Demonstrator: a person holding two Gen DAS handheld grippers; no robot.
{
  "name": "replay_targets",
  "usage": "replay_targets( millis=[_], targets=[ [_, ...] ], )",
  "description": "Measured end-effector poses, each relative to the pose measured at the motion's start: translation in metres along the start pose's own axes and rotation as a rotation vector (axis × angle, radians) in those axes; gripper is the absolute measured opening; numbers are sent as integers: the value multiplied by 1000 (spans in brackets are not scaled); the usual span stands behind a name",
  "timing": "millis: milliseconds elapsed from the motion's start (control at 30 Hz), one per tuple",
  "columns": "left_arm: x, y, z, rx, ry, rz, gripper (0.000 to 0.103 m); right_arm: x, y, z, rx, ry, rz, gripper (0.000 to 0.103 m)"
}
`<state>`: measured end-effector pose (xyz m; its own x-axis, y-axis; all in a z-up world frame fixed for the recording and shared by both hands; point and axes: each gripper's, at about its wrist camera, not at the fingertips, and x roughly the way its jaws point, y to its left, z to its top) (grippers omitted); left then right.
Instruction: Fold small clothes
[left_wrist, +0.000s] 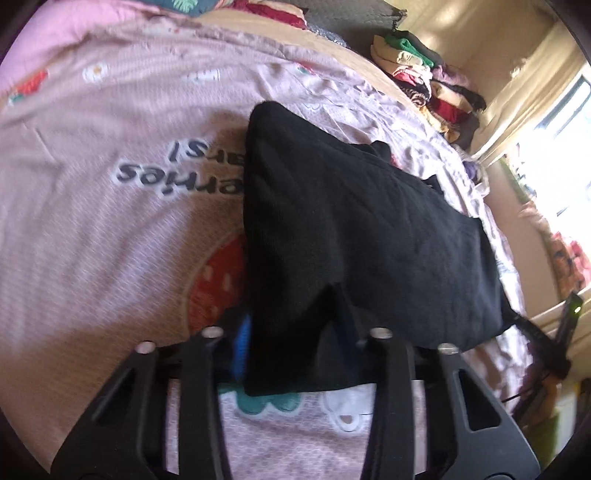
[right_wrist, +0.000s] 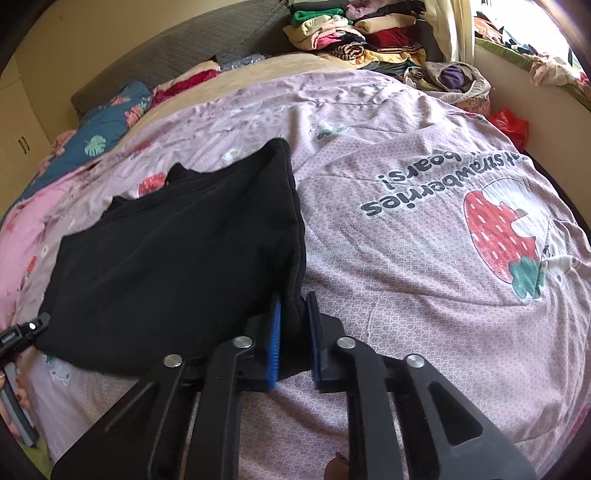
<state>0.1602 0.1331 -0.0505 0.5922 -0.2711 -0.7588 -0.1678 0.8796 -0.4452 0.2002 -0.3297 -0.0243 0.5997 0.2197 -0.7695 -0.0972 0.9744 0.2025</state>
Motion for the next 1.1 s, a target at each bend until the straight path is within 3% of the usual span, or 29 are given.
replay_targets(
  millis=[100,167,333,633,700,767,900,1100],
  targets=[
    [-11,-4,1,23,-15,-4,13,-11,0,1,-18,-33,9,8],
    [-18,-6,0,46,-19,0,11,-17,-4,0,-7,-49,17,8],
    [-10,-4,-9,64,13,35,11,2,-16,-12,77,15,13,9],
    [-9,-10,-13,105,16,83,15,-13,-14,-20,115,-4,-11,20],
    [-9,-13,-14,116,14,95,17,-17,-13,-22,109,-15,-14,24],
    [-10,-14,-15,122,12,101,18,-23,-10,-25,101,-29,-14,40],
    [-13,-18,-17,130,8,110,21,-34,-6,-28,97,-53,-3,48],
    [-21,-23,-22,140,-2,117,31,-49,-2,-29,89,-81,3,74]
  ],
)
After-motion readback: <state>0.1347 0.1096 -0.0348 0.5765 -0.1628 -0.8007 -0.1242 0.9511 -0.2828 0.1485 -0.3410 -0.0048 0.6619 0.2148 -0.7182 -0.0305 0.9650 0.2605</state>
